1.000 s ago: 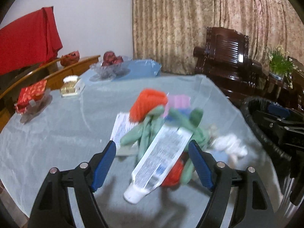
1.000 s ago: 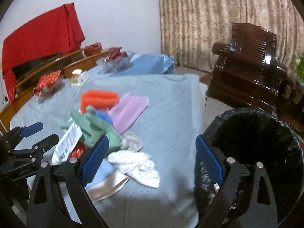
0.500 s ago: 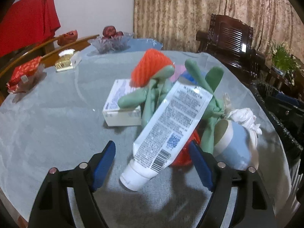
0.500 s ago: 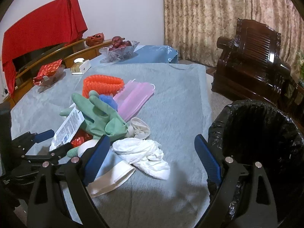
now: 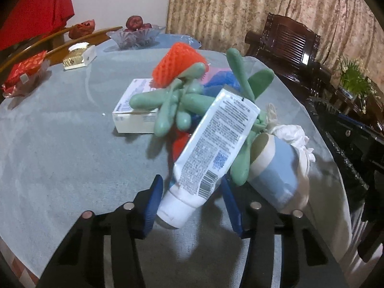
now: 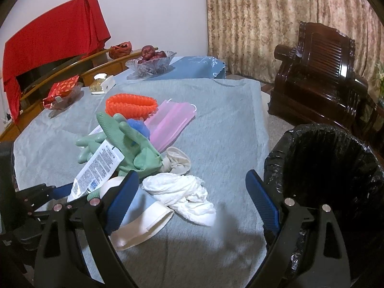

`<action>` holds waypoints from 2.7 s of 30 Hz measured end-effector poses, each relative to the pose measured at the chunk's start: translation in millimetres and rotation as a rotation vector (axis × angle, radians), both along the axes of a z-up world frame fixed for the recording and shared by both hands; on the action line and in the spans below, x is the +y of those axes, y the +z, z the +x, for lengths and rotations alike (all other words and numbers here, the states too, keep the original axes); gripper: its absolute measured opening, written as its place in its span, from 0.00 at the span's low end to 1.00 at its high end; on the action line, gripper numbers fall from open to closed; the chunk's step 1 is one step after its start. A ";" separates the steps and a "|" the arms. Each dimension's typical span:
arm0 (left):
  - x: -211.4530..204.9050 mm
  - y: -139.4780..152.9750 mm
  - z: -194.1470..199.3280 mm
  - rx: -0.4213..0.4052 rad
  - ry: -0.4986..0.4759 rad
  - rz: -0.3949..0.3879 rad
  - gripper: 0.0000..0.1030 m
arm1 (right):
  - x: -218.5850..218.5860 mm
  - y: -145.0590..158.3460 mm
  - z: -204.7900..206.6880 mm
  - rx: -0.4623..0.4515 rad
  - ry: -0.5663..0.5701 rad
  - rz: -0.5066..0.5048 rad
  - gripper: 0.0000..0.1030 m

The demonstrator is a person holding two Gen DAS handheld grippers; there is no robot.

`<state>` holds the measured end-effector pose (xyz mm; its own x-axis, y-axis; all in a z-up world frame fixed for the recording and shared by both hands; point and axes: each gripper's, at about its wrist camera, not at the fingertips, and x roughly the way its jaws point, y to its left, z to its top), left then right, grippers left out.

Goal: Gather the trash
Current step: 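Close the left gripper on the white toothpaste tube and lift it, then grasp the white crumpled tissue with the right gripper while the left holds the tube, then open the right gripper over the bin dropping the tissue while the left drops the tube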

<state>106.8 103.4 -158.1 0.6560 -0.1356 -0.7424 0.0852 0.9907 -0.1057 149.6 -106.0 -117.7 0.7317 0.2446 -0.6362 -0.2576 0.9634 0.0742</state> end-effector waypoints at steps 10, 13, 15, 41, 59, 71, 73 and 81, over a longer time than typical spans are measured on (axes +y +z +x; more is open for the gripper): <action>-13.6 -11.1 16.4 0.034 -0.046 0.041 0.51 | -5.2 2.1 -1.5 -0.003 -0.009 0.002 0.85; -13.8 -11.4 15.8 0.034 -0.051 0.032 0.46 | -5.9 3.6 -2.2 -0.007 -0.011 0.003 0.85; -12.1 -8.9 13.3 0.033 -0.051 0.013 0.43 | -5.9 3.9 -3.1 -0.008 -0.009 0.006 0.85; -9.8 26.2 -4.9 -0.075 0.014 -0.060 0.38 | 10.3 -44.4 27.8 0.103 0.015 -0.062 0.72; -19.3 39.3 -5.4 -0.119 0.013 -0.035 0.37 | 2.7 -15.8 18.5 0.090 0.119 0.040 0.18; -42.9 76.2 -7.2 -0.201 -0.027 -0.034 0.36 | -31.7 59.4 -3.2 -0.097 0.075 0.078 0.18; -50.4 82.1 -6.4 -0.214 -0.043 -0.037 0.36 | -39.7 67.0 -7.1 -0.117 0.061 0.079 0.18; -94.5 99.9 1.8 -0.252 -0.133 -0.066 0.36 | -93.0 91.8 -25.3 -0.192 -0.044 0.067 0.18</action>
